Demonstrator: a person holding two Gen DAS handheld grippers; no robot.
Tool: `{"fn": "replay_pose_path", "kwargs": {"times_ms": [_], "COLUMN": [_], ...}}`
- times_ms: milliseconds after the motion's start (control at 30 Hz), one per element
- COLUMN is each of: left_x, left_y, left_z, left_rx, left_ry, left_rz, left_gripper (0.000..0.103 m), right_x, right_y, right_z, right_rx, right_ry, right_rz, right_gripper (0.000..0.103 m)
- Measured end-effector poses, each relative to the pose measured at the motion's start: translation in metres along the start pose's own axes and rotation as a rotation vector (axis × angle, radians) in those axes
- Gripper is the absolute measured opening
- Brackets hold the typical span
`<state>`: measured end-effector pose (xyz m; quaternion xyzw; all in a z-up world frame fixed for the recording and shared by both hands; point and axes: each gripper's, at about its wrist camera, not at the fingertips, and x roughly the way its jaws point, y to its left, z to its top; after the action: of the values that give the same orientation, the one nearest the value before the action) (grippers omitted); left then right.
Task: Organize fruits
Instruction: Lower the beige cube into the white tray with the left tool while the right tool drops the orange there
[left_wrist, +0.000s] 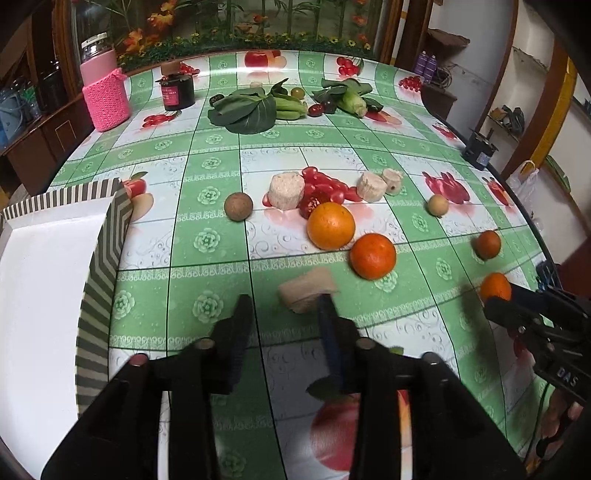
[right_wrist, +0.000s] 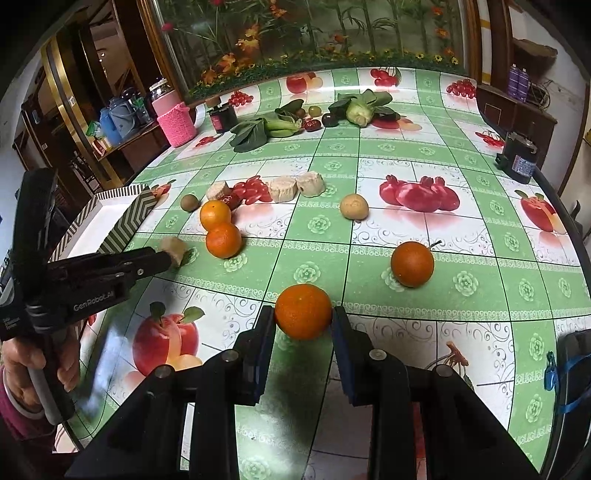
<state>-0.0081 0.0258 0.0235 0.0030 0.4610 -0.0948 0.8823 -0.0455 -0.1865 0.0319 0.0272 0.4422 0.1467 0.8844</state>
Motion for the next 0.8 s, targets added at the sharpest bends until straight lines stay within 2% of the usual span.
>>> {"fn": "replay_pose_path", "kwargs": {"times_ms": [100,167,233,433,500,533,567,633,733,767,800], "left_x": [-0.001,-0.003,-0.004,0.008,0.014,0.017,0.019,0.018,0.017,0.017,0.017], "left_y": [-0.002,-0.006,-0.009,-0.016,-0.017,-0.017,-0.017,-0.018,-0.017,-0.017,-0.016], "left_z": [0.001,0.002,0.004,0.009,0.009,0.009,0.008,0.008,0.006,0.006,0.006], "left_rx": [-0.002,0.015,0.028,0.051,0.050,0.048,0.044,0.054,0.056,0.055,0.051], "left_ry": [-0.002,-0.018,-0.029,0.004,0.016,0.027,0.032,0.024,0.018,0.017,0.016], "left_rz": [-0.019,-0.027,-0.025,-0.003,0.012,0.011,0.011,0.029,0.029,0.030,0.029], "left_gripper": [0.040,0.059,0.068,0.068,0.061,0.041,0.034,0.029,0.029,0.029,0.029], "right_x": [-0.001,-0.001,-0.002,-0.001,-0.001,-0.001,-0.001,-0.001,-0.003,-0.003,-0.003], "right_y": [-0.003,-0.004,-0.005,-0.006,-0.007,-0.007,-0.007,-0.008,-0.010,-0.011,-0.011], "right_z": [0.000,0.000,0.000,0.001,0.001,0.001,0.001,0.001,-0.001,-0.002,-0.002], "right_rx": [0.010,0.011,0.011,0.013,0.014,0.013,0.011,0.008,0.014,0.015,0.015], "right_ry": [0.000,-0.003,-0.006,-0.006,-0.006,-0.008,-0.008,-0.004,-0.012,-0.013,-0.012], "right_rz": [0.003,0.004,0.010,0.017,0.020,0.022,0.023,0.015,0.031,0.035,0.036], "right_gripper": [0.032,0.033,0.034,0.034,0.033,0.032,0.032,0.032,0.035,0.039,0.047]}}
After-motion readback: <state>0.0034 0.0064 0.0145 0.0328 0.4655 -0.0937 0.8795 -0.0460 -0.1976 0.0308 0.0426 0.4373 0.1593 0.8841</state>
